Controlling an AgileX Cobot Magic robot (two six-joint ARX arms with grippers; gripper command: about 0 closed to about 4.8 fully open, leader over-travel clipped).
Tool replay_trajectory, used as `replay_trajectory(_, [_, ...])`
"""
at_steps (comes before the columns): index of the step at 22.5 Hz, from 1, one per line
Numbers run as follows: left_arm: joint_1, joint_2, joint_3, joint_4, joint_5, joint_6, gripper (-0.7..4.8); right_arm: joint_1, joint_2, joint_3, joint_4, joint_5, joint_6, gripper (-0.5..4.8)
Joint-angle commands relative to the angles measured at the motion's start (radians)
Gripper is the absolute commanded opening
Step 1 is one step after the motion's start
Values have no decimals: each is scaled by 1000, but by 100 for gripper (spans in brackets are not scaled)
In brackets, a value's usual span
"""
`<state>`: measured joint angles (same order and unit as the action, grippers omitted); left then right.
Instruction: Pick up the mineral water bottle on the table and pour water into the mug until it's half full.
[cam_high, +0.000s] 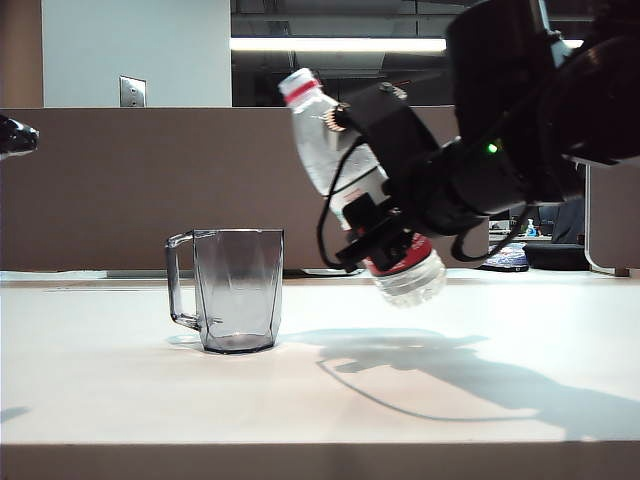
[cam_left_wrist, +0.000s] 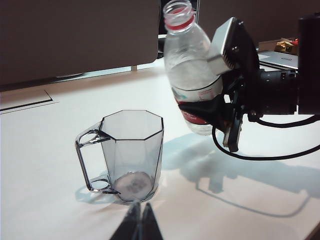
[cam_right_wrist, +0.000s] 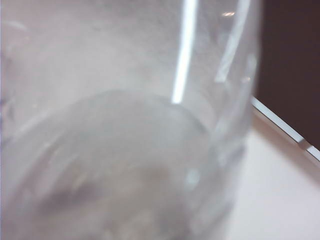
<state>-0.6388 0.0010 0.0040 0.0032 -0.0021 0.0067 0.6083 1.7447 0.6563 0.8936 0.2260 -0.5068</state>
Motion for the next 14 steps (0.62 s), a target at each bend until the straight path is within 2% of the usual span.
replay_trajectory(1, [1,0,3,12,3,0,-5,-3,-11,39,-16,8,-43,220])
replay_trajectory(5, [17,0,3,12,3,0,-5,-3,-11,56,-53,8,-149,220])
replay_trajectory(10, [109,0,3,12,3,0,-5,4,-11,56,-56,33,-240,220])
replay_trajectory(14, [147,0,3,12,3,0,-5,19,-11,56,-56,43,-342,219])
